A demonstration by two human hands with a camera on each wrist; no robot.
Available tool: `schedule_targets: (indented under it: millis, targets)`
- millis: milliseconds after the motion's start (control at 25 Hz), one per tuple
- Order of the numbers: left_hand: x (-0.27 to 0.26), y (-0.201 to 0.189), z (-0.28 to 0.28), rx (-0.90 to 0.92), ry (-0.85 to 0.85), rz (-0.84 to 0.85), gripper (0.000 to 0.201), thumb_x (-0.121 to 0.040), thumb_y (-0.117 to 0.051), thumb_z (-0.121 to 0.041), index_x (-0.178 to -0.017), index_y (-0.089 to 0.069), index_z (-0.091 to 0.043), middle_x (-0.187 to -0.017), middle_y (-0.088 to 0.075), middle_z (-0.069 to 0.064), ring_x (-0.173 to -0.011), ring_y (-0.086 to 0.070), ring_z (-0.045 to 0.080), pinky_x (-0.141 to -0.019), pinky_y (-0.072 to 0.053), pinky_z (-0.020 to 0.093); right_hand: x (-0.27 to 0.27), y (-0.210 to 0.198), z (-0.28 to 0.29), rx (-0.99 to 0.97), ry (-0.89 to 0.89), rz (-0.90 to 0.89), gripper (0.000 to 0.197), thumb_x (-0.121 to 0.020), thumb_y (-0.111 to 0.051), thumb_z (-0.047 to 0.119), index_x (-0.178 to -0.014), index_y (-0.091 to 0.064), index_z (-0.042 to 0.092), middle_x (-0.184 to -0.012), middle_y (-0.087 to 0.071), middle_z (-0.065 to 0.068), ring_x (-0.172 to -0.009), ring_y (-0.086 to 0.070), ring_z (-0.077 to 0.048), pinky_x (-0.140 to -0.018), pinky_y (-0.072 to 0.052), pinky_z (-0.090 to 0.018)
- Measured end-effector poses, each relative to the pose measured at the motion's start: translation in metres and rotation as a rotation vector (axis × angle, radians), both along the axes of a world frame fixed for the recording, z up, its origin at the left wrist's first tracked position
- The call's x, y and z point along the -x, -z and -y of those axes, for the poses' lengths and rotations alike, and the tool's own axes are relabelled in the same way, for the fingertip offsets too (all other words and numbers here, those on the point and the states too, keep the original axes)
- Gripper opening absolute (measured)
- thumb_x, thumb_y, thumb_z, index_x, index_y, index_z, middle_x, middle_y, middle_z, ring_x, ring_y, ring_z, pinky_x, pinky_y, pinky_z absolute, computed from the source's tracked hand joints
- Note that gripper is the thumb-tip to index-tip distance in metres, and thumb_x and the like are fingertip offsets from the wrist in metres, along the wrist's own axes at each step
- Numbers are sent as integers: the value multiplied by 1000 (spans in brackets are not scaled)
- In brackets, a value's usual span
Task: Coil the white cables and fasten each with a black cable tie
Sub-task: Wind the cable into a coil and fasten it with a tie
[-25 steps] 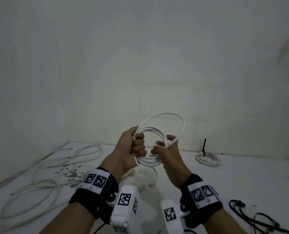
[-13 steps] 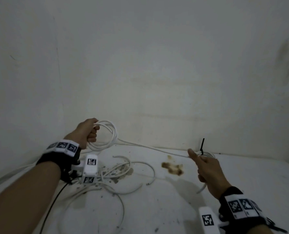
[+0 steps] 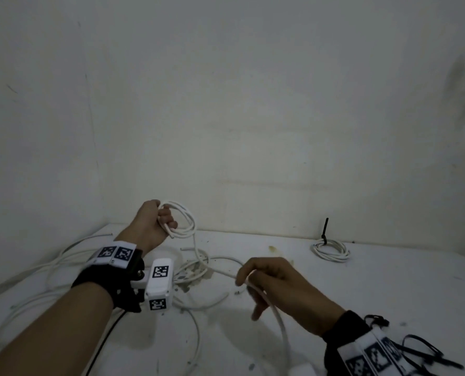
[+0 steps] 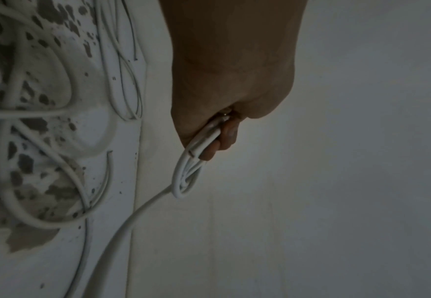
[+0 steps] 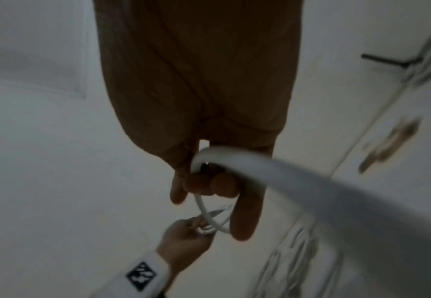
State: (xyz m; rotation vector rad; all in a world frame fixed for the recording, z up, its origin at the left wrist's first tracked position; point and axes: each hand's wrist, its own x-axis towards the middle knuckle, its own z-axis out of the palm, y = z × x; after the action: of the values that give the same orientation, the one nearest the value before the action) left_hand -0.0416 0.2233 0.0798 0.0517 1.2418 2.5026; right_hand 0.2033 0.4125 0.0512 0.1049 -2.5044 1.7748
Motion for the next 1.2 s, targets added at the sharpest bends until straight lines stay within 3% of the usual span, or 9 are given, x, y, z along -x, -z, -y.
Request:
schedule_targets:
  millis: [120,200,320,400,560,720,880,1040,1200]
  targets:
    - [-13,0,-12,-7,40,-15,38,-105,-20,-20,-71,-36,-17,-40,-30,-6,-29,-26,10,-49,-31,26,0,-16,16,105,-152,53,35,-101,-40,-1,-113,-71,9,-99,-75,-8,-89,-70,-23,-82,-58,-40]
    - [-18,2,-17,-46,64,17,39,-105,-20,-23,-70,-36,-17,-41,-32,-5,-31,-28,11,-57,-31,27,4,-24,19,-30,-93,-89,29,-100,-50,3,-119,-68,15,-105,-77,-3,-98,-72,-16,-80,-59,-34]
    - [-28,5,-29,-92,78,60,35,-102,-27,-18,-69,-35,-17,-45,-36,-2,-42,-33,14,-58,-33,26,16,-35,24,-415,170,-383,15,-96,-63,28,-100,-75,21,-83,-77,6,-72,-71,-8,-68,-58,-30]
    - [-36,8,-37,-47,124,37,35,-103,-28,-21,-69,-37,-16,-50,-39,0,-47,-36,15,-58,-37,27,24,-44,33,-519,281,-446,25,-92,-66,39,-81,-72,17,-71,-73,3,-58,-67,-12,-58,-56,-34]
    - [-63,7,-50,137,337,-37,48,-103,-30,-40,-78,-50,-5,-60,-43,7,-55,-44,20,-53,-46,27,42,-62,44,109,205,-245,27,-98,-61,20,-79,-55,2,-70,-67,-25,-45,-60,-27,-40,-42,-28]
    - [-90,3,-54,276,472,-182,64,-102,-29,-52,-56,-53,-15,-51,-42,2,-44,-38,16,-50,-34,27,59,-71,36,356,280,-240,19,-95,-65,13,-83,-53,6,-67,-64,-19,-51,-64,-27,-50,-51,-34]
    - [-102,7,-54,411,517,-213,61,-98,-29,-63,-70,-51,-14,-52,-33,-5,-37,-23,9,-41,-25,21,69,-73,17,422,494,-279,19,-93,-67,13,-83,-53,7,-64,-65,-12,-50,-65,-25,-44,-50,-30]
    - [-109,15,-54,568,364,-300,58,-91,-39,-70,-80,-51,-15,-54,-27,-7,-43,-19,9,-46,-20,22,73,-72,-4,450,702,-331,23,-88,-74,20,-79,-55,10,-70,-65,-9,-48,-61,-22,-42,-45,-26]
    - [-114,16,-55,518,217,-279,61,-86,-44,-74,-80,-50,-13,-55,-24,-5,-46,-17,12,-47,-17,25,69,-58,-8,384,733,-326,40,-81,-80,19,-102,-47,12,-91,-67,-12,-62,-69,-23,-45,-51,-28]
